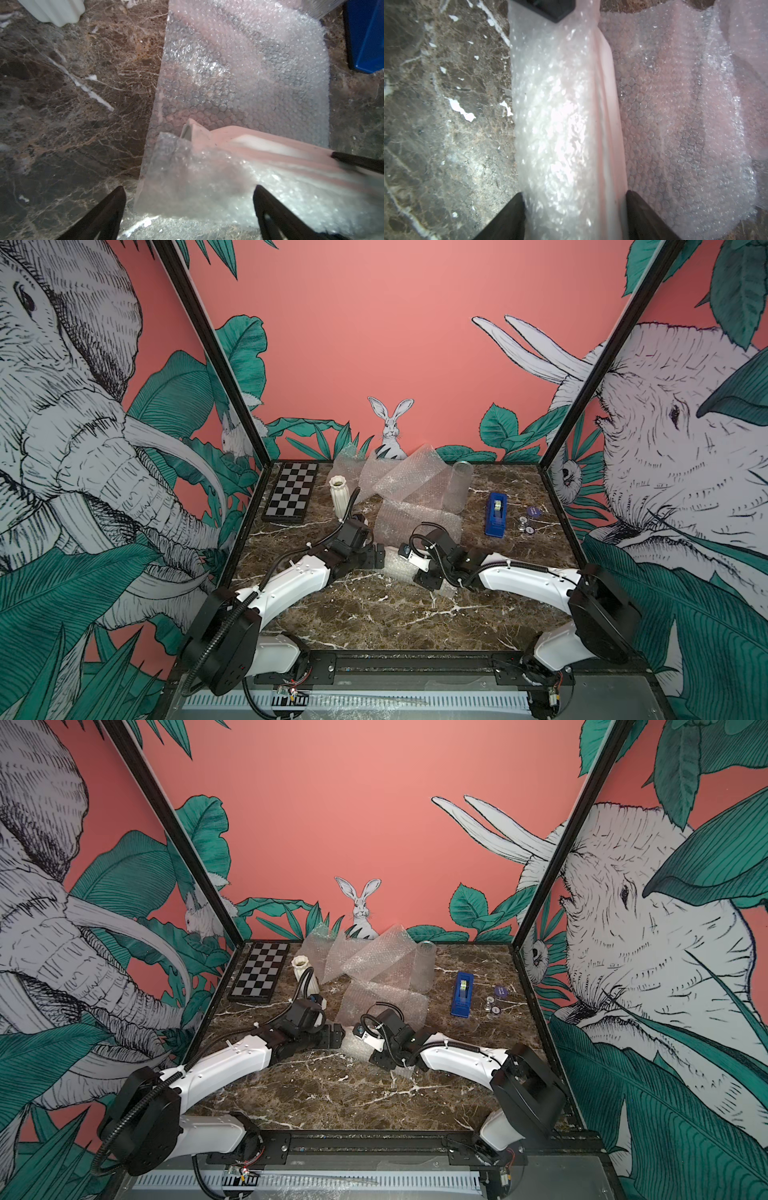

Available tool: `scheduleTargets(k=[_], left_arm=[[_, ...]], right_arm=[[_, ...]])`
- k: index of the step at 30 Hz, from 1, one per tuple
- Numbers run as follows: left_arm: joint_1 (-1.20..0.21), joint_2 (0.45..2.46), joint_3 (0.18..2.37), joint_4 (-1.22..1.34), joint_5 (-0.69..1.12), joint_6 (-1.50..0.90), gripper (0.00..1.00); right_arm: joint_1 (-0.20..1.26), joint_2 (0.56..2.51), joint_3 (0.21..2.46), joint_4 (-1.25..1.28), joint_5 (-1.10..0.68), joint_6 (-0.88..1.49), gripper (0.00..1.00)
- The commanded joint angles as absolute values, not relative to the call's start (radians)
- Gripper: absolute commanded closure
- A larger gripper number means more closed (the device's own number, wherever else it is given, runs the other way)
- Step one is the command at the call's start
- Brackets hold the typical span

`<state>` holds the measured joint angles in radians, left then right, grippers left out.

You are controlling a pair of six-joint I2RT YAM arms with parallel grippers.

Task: Wrap vases in bubble wrap
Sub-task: Wrap the vase in bubble wrap.

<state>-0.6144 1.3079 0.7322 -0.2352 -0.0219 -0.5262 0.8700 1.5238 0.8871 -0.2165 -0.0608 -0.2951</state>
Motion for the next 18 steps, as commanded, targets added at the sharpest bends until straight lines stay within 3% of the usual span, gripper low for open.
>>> scheduleTargets(k=[1, 18], left_arm=[[-0.603, 1.315, 0.767, -0.241, -0.034, -0.517, 0.04], [-0.616, 1.151, 0.756, -0.367, -0.071, -0.475, 0.05]], right_arm=[[0.869, 1.560, 0.896, -0.279, -0.183, -0.265, 0.32], [0.787, 1.589, 0.884, -0.263, -0.276, -0.167, 0.45]])
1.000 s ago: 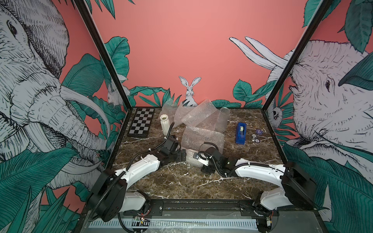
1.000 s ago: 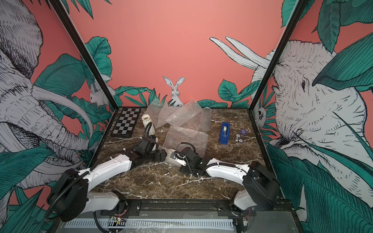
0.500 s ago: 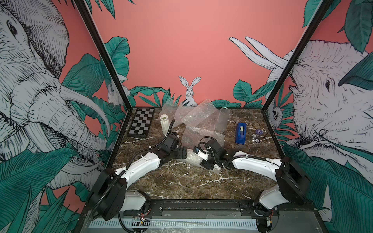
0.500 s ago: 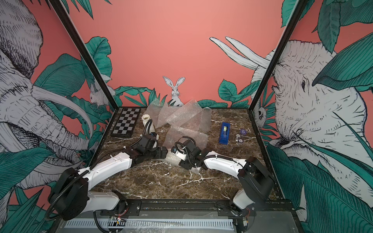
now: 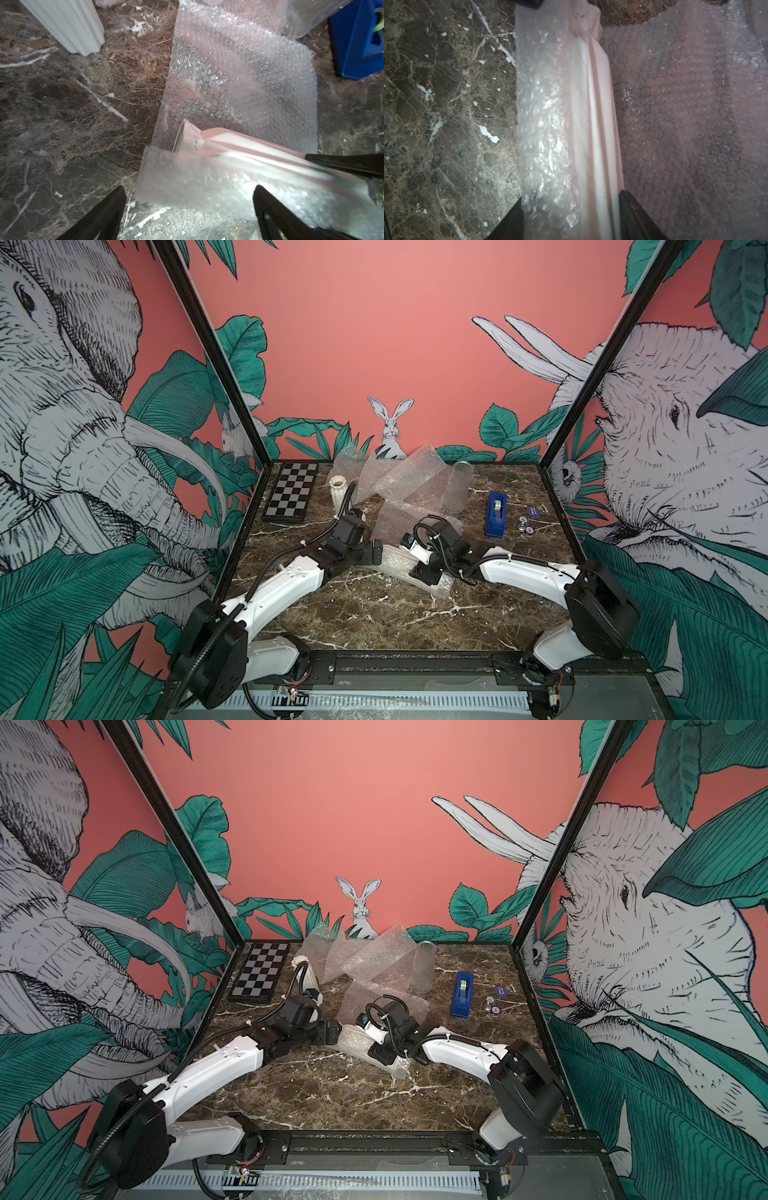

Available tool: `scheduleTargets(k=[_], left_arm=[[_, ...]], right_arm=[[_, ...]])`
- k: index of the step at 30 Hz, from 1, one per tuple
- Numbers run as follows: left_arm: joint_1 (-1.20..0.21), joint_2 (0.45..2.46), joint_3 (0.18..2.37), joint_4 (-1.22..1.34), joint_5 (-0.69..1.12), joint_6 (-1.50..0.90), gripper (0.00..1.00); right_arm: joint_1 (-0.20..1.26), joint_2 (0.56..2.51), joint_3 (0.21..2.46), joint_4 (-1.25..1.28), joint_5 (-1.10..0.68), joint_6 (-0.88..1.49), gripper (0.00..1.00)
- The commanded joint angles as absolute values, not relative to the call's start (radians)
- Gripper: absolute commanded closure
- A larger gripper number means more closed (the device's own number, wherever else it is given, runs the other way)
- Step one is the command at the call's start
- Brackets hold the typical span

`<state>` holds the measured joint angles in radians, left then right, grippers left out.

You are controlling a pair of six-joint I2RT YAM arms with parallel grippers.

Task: Wrap vases in bubble wrap
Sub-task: Wrap the vase in bubble wrap.

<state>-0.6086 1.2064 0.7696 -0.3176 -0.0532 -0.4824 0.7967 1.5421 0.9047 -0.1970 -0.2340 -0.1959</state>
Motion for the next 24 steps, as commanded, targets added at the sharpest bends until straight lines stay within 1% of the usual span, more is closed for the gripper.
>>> scheduleTargets(k=[1, 4, 6, 13, 20, 24], left_arm=[[-0.624, 1.132, 0.746, -0.367, -0.068, -0.470, 0.05], [-0.641, 1.070, 0.703, -0.341, -0.050, -0.469, 0.04], [-0.640, 1.066, 0.678, -0.303, -0.022, -0.463, 0.03], [-0.641, 1.228, 0.703, -0.210, 0.056, -0.473, 0.02], [-0.640, 1.338, 0.744, -0.151, 0.059, -0.505, 0.01], [-0.640, 1.389, 0.770, -0.174, 0.027, -0.509, 0.01]], right_arm=[[0.785, 1.591, 0.884, -0.263, -0.277, -0.165, 0.45], [0.779, 1.594, 0.885, -0.263, -0.284, -0.163, 0.46], [0.772, 1.594, 0.883, -0.260, -0.295, -0.160, 0.47], [0.752, 1.631, 0.884, -0.253, -0.358, -0.148, 0.49], [0.749, 1.647, 0.890, -0.269, -0.370, -0.147, 0.49], [0.749, 1.642, 0.882, -0.265, -0.358, -0.143, 0.47]])
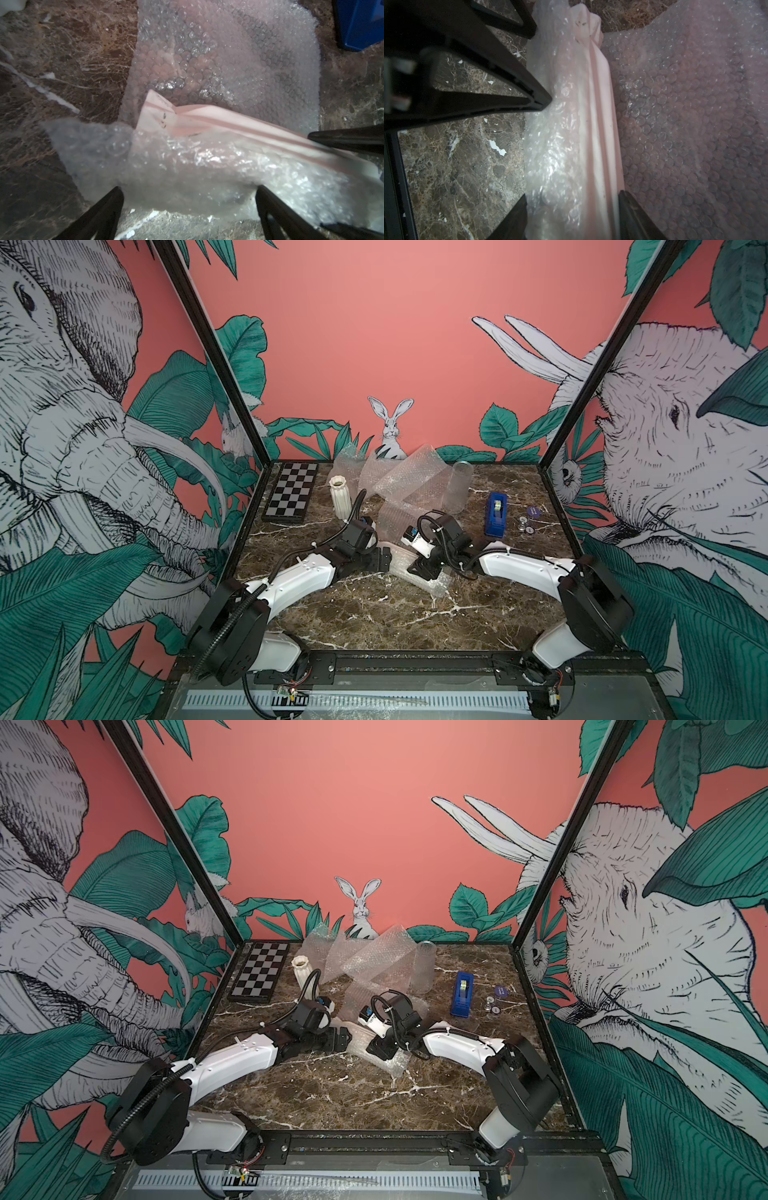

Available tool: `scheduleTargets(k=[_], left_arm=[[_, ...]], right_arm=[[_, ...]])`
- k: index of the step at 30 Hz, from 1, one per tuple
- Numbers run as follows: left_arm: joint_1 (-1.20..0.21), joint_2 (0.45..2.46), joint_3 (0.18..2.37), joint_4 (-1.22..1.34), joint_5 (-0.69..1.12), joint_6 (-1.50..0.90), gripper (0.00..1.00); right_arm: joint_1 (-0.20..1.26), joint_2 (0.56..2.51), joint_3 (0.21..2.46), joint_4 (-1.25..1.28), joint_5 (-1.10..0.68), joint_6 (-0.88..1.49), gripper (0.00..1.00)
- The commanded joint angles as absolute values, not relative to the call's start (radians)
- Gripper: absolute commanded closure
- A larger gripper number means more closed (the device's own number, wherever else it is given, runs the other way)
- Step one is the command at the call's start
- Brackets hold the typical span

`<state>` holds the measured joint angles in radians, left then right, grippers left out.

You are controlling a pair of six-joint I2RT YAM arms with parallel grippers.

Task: Wrap vases in bubble wrap
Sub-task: Wrap the vase in bubble wrap.

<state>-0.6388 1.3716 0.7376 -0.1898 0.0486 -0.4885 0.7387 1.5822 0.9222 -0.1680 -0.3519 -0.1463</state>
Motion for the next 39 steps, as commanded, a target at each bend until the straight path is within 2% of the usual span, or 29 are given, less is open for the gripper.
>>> scheduleTargets(k=[1, 12, 17, 22, 30, 39], left_arm=[[-0.641, 1.397, 0.777, -0.184, 0.020, -0.508, 0.01], [-0.641, 1.454, 0.826, -0.251, -0.021, -0.482, 0.01], [-0.641, 1.470, 0.841, -0.259, -0.025, -0.481, 0.01], [-0.641, 1.476, 0.855, -0.262, -0.025, -0.481, 0.01], [-0.641, 1.498, 0.891, -0.271, -0.024, -0.484, 0.01], [-0.641, 1.509, 0.910, -0.278, -0.031, -0.481, 0.01]], right_arm=[[0.748, 1.638, 0.879, -0.265, -0.350, -0.142, 0.45], [0.749, 1.504, 0.867, -0.271, -0.229, -0.133, 0.22], [0.761, 1.425, 0.871, -0.305, -0.170, -0.126, 0.15], [0.826, 1.377, 0.881, -0.338, -0.025, -0.137, 0.14], [1.035, 1.374, 0.858, -0.263, 0.272, -0.254, 0.14], [1.047, 1.491, 0.881, -0.214, 0.335, -0.282, 0.11]])
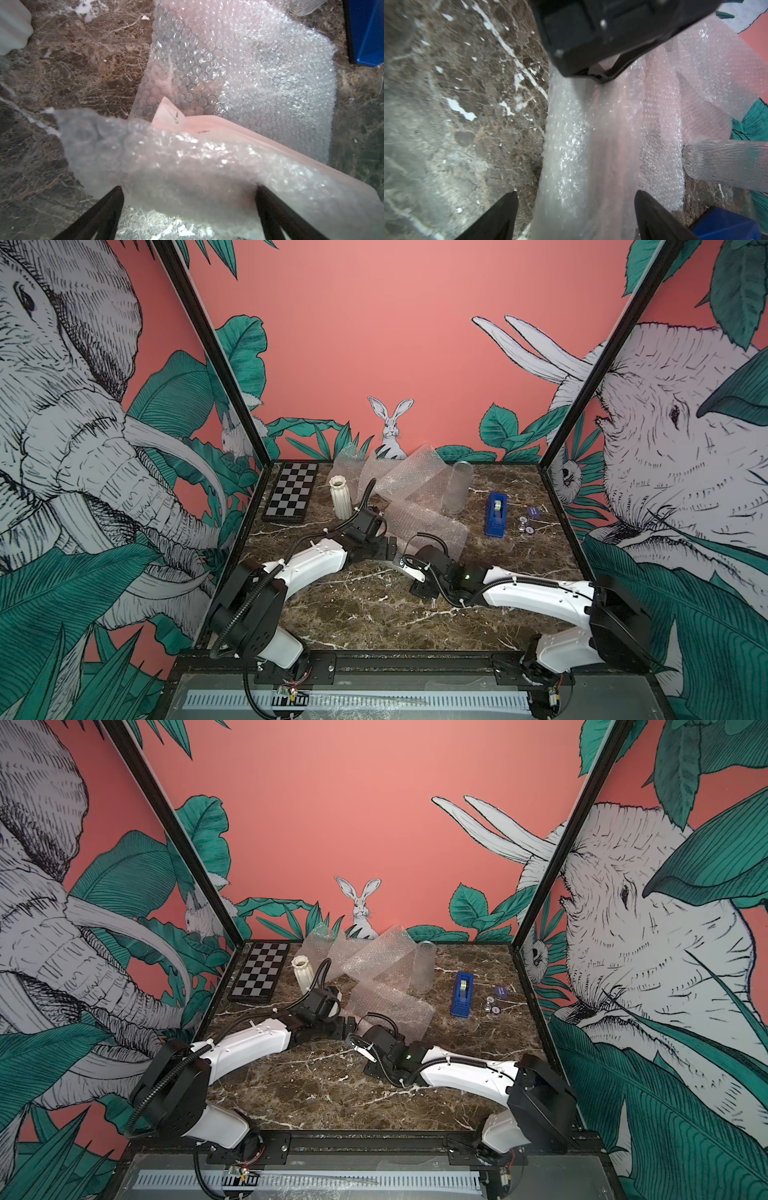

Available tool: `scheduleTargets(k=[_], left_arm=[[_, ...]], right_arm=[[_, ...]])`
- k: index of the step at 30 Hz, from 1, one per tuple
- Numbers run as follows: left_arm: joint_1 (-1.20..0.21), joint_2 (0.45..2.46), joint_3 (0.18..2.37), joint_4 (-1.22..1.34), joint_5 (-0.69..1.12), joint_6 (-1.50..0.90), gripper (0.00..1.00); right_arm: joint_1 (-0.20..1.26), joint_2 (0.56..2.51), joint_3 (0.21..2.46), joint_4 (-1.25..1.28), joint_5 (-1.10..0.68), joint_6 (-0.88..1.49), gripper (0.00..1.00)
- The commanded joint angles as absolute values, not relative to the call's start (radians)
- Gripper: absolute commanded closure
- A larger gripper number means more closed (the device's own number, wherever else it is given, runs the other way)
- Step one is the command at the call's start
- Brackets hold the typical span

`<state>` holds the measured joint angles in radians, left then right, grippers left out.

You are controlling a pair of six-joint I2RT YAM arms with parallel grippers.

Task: Wrap vases in bubble wrap
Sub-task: Wrap the vase in bubble wrap.

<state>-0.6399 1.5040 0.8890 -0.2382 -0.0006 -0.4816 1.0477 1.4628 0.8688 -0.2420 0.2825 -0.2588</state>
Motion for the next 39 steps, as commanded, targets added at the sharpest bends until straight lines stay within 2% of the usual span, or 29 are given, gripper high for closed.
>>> scheduleTargets(k=[1, 6, 26, 35, 39], left_arm=[[-0.641, 1.509, 0.911, -0.279, -0.030, -0.481, 0.01], [-0.641, 1.510, 0.913, -0.279, -0.030, -0.477, 0.01], [-0.593, 1.475, 0.973, -0.302, -0.017, -0.457, 0.01], [-0.554, 1.456, 0.951, -0.302, -0.013, -0.453, 0.01], [-0.547, 1.452, 0.951, -0.304, -0.014, -0.452, 0.01]], right_arm=[[1.044, 1.503, 0.881, -0.209, 0.336, -0.283, 0.11], [1.021, 1.534, 0.879, -0.205, 0.322, -0.274, 0.10], [0.880, 1.589, 0.901, -0.335, 0.028, -0.179, 0.08], [0.866, 1.671, 0.951, -0.389, -0.028, -0.146, 0.09], [0.866, 1.658, 0.943, -0.362, -0.067, -0.132, 0.13]])
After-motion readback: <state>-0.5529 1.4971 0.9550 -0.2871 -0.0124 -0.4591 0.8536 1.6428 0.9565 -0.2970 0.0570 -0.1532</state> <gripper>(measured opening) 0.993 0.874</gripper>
